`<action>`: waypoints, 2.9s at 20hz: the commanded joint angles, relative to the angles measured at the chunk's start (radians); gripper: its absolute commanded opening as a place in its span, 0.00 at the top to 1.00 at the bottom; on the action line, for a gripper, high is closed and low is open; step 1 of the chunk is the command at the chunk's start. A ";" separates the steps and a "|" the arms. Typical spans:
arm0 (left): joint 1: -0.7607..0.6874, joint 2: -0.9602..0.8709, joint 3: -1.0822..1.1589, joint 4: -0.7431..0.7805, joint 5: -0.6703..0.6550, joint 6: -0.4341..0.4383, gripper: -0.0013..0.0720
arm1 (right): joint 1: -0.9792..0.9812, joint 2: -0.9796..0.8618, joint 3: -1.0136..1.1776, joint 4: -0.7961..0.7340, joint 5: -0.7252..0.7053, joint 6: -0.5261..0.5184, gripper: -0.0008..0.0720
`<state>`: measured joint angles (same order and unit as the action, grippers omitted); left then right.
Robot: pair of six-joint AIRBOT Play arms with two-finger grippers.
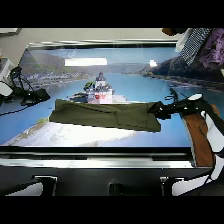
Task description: Fold the clothes and pants, and hang the long-sleeved shirts on hangers.
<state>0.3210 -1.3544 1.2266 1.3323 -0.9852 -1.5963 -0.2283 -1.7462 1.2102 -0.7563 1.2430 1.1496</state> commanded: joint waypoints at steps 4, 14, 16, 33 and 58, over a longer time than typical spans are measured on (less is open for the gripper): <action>-0.006 -0.004 0.001 -0.163 -0.013 0.000 0.85 | 0.069 0.057 0.018 -0.087 -0.042 0.167 0.95; -0.452 -0.224 0.001 -0.521 0.138 -0.046 0.96 | 0.072 0.304 0.304 -0.393 0.242 0.468 0.95; -0.558 -0.276 0.001 -0.624 0.209 -0.047 0.96 | 0.072 0.346 0.307 -0.402 0.259 0.475 0.95; -0.980 -0.750 0.529 -0.835 0.278 -0.292 0.97 | 0.072 0.514 0.413 -0.485 0.327 0.542 0.95; 0.089 -0.032 0.570 0.046 -0.608 -0.255 0.96 | 0.676 0.174 0.421 -0.359 -0.053 0.763 0.95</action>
<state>0.2802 -1.4448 1.7962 1.3659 -1.5513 -1.8561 0.3470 -1.4857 1.6299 -1.1179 1.2945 1.8633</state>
